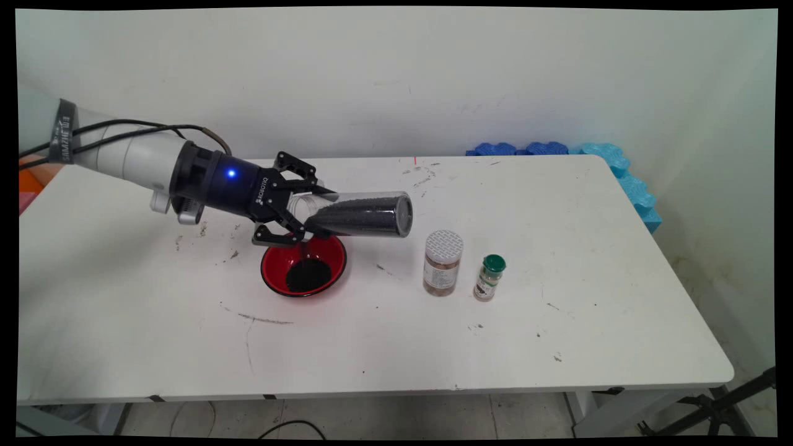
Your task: Pour the black seasoning powder in the red bowl
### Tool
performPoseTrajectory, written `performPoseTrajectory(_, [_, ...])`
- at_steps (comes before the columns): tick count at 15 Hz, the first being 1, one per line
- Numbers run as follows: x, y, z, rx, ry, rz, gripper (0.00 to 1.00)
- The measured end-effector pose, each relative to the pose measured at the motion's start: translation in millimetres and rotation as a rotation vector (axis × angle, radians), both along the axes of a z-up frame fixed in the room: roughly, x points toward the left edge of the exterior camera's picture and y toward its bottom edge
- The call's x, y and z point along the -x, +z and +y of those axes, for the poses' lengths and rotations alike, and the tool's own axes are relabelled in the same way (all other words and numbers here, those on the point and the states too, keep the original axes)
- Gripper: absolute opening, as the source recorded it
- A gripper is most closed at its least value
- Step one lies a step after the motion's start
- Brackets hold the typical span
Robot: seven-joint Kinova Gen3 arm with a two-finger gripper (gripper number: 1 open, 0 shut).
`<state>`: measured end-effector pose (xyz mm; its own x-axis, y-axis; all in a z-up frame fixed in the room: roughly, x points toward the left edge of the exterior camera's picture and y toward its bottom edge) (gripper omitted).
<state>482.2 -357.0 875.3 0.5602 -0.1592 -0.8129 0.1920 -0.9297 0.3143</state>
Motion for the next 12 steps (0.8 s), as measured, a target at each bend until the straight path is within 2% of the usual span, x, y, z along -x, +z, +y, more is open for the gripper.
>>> performPoseTrajectory(12, [-1.1,-1.7,1.0,-0.023,0.029,0.009,0.0])
